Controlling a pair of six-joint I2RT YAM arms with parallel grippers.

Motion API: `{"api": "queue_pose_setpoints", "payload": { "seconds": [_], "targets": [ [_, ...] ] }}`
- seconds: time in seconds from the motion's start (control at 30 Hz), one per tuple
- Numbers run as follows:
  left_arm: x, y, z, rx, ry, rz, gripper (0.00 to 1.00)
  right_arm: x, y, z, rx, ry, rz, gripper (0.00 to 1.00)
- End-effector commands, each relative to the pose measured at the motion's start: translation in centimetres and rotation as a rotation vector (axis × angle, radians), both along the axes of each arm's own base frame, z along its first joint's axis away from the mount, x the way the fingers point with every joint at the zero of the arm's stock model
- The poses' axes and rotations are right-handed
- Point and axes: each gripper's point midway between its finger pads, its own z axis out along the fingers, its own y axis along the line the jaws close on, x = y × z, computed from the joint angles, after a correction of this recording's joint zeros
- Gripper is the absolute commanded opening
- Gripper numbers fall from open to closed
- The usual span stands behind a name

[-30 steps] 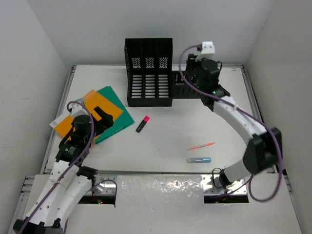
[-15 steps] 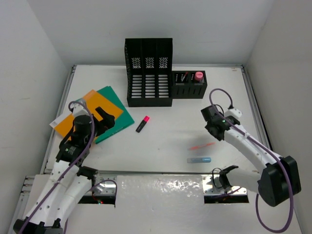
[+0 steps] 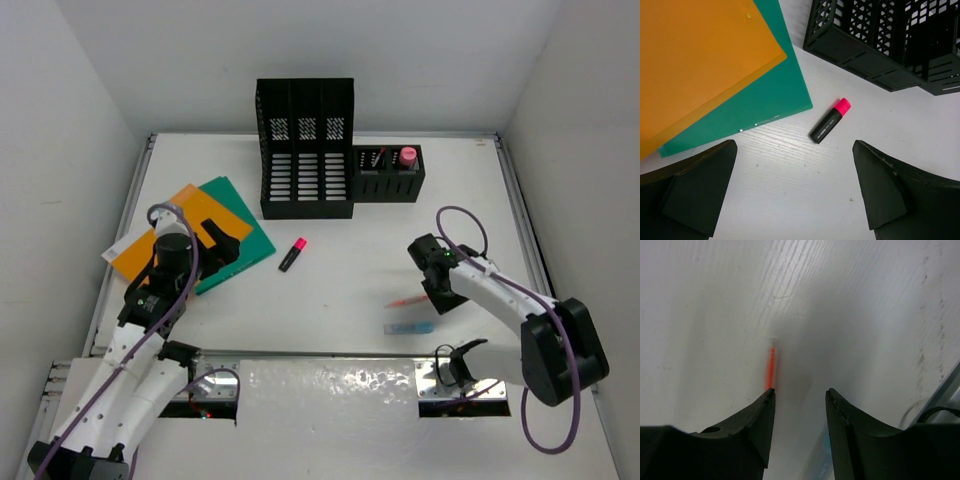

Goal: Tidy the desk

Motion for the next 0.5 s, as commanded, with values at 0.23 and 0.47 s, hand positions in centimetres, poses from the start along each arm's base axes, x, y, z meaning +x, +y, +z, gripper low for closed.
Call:
{"api": "queue_pose_setpoints", "payload": {
  "seconds": [0.23,0.47],
  "targets": [
    [0.3,0.1,1.4,0.005,-0.062,-0.003,0.98,2.8,2.1,-1.6,0.069,-0.056,0.008,0.42],
    [0.2,0.3,1.7,0.005,-0.071,0.008,0.98,1.6,1.6,-2.7,0.044,0.007,-0.011,0.31]
  ]
}}
